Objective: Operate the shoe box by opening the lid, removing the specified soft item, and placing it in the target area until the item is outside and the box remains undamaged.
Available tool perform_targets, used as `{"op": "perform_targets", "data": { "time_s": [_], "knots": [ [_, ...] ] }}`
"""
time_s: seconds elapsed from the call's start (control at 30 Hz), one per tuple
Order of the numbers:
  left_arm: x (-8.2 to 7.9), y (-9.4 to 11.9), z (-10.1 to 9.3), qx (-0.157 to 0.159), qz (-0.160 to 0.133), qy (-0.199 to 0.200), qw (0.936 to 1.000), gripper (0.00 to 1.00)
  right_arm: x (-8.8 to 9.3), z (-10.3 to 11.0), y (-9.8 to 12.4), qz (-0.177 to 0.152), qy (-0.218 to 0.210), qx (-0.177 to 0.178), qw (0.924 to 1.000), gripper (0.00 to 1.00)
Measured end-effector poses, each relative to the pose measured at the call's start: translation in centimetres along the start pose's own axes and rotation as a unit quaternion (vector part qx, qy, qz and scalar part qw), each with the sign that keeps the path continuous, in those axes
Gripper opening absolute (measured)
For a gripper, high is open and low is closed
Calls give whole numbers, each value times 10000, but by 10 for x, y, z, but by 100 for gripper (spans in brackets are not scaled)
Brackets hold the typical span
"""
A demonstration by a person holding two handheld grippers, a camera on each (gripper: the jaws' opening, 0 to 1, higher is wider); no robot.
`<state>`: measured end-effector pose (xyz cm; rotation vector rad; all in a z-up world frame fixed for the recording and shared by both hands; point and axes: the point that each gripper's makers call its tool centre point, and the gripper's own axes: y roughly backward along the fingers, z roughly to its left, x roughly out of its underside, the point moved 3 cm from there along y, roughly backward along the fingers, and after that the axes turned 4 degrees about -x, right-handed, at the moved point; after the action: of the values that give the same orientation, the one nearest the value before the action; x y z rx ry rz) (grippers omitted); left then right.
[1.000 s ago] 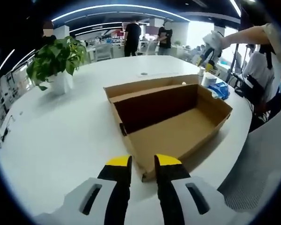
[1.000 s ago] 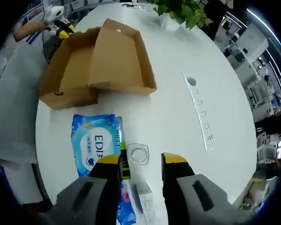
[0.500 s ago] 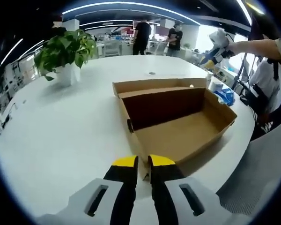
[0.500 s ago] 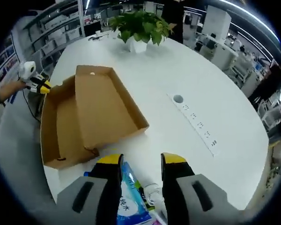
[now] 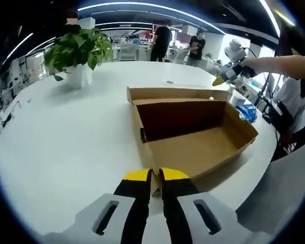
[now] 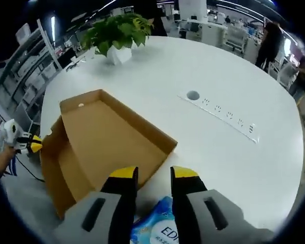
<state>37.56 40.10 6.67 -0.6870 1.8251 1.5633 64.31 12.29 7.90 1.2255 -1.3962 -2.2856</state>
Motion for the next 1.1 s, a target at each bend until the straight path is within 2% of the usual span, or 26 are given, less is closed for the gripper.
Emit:
{"op": "perform_targets", "data": {
  "time_s": [0.13, 0.23, 0.4, 0.47, 0.67, 1.1],
  "knots": [
    [0, 0, 0, -7, -40, 11, 10000, 5, 3, -6, -10, -30, -275, 213, 9994, 17],
    [0, 0, 0, -7, -66, 41, 10000, 5, 3, -7, -20, -131, -765, 214, 9968, 15],
    [0, -1, 0, -13, -34, -15, 10000, 5, 10, -10, -31, -21, -909, 354, 9952, 11],
    [0, -1, 0, -8, -31, -18, 10000, 5, 11, -8, -34, -26, -904, 309, 9954, 7],
    [0, -1, 0, 3, -42, 3, 10000, 5, 11, -8, -32, -4, -845, 397, 9956, 7],
    [0, -1, -1, 2, -15, -56, 10000, 4, 2, -4, -12, -189, -580, 525, 9968, 3]
  ]
}}
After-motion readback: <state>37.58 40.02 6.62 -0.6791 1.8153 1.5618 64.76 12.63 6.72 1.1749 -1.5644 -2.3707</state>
